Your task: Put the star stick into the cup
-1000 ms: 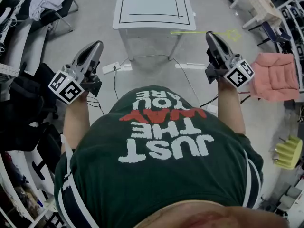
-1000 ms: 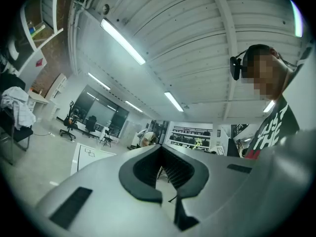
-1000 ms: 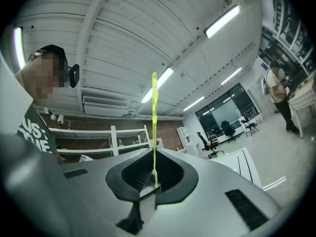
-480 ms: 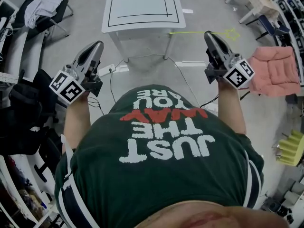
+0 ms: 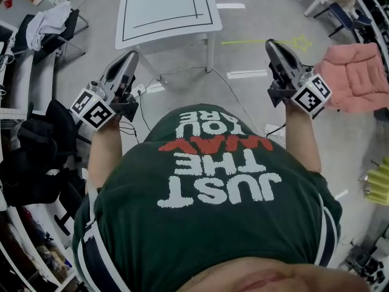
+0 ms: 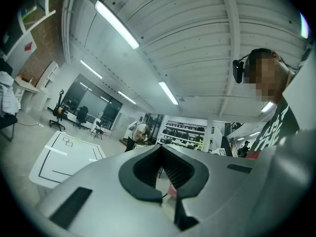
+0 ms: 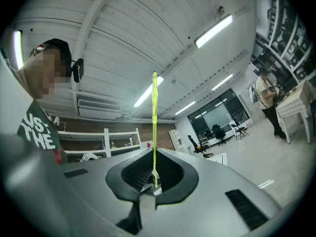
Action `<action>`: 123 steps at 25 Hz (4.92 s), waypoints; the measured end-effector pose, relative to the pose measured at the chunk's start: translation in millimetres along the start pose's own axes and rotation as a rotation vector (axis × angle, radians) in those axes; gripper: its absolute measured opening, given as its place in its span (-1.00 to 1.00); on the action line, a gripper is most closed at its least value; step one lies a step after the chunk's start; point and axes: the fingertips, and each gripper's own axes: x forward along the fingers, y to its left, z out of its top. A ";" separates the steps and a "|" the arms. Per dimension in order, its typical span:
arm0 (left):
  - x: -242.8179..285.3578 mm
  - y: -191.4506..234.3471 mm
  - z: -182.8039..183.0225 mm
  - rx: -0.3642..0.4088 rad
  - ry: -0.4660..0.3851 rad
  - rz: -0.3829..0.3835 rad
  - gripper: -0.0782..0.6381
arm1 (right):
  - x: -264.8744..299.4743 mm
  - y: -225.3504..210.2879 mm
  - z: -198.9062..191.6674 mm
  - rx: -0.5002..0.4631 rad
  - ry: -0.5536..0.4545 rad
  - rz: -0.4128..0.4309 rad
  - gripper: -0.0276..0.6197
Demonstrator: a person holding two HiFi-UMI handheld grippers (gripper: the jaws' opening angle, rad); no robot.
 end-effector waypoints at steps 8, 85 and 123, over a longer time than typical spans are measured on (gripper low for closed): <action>-2.4 30.5 1.6 -0.008 -0.010 0.003 -0.76 | 32.5 -6.9 -15.5 0.004 0.022 0.014 -0.78; 243.1 596.3 49.3 -0.036 0.105 0.046 -0.76 | 596.7 -360.9 -69.7 -0.001 0.226 -0.025 -0.78; 417.9 772.7 -73.6 -0.069 0.172 -0.005 -0.76 | 834.6 -555.1 -249.3 -0.164 0.542 0.005 -0.78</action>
